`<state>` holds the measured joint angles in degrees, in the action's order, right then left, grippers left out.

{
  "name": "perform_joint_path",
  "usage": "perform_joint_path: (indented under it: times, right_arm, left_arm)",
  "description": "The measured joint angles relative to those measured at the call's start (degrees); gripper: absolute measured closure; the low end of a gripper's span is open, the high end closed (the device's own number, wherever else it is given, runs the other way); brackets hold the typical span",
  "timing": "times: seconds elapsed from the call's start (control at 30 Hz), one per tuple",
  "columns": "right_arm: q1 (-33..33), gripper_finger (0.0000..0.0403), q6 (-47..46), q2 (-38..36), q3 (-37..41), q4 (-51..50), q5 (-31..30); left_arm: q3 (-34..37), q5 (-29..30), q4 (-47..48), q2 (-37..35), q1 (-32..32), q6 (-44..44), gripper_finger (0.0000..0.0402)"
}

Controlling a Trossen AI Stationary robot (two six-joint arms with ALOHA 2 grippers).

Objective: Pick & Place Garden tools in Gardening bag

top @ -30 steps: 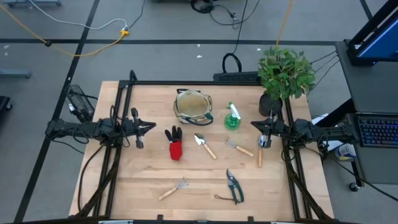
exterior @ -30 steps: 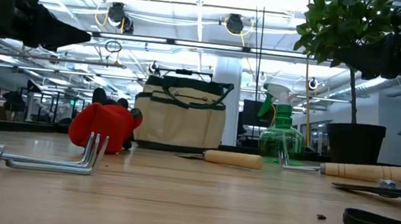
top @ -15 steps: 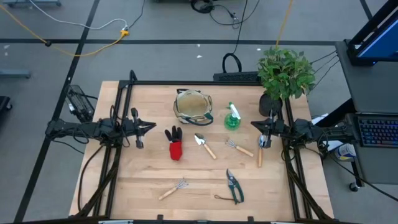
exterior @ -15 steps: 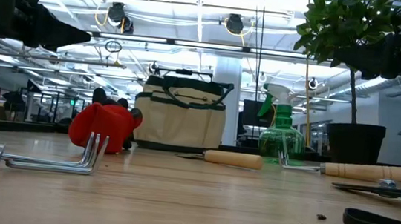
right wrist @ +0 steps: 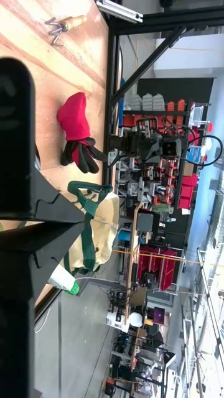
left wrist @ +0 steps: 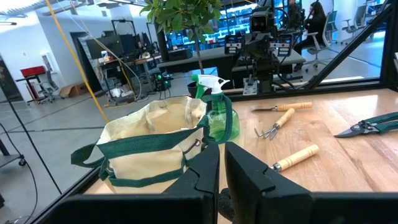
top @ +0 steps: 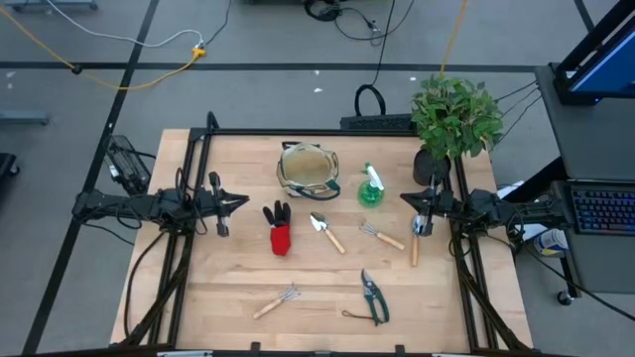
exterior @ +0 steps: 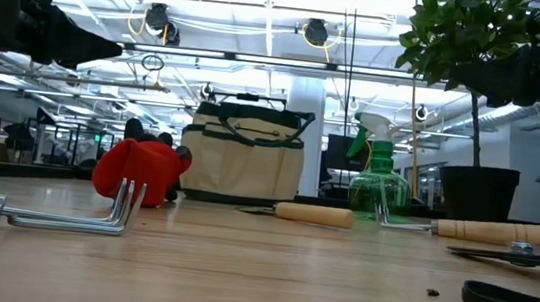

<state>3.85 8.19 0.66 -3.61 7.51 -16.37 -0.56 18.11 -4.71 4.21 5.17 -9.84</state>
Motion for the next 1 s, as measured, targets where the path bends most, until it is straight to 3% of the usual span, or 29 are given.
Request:
perform_joint_path:
  times: [0.87,1.0]
  right_arm:
    - [0.0,0.0403,-0.02,0.0,0.01,0.0,0.0]
    - [0.0,0.0403,-7.39,0.01,-0.01,0.09,0.12]
  left_arm:
    - [0.0,0.0,-0.02,0.0,0.0,-0.01,0.0369]
    - [0.0,-0.02,-0.02,0.02,0.0,0.01,0.0369]
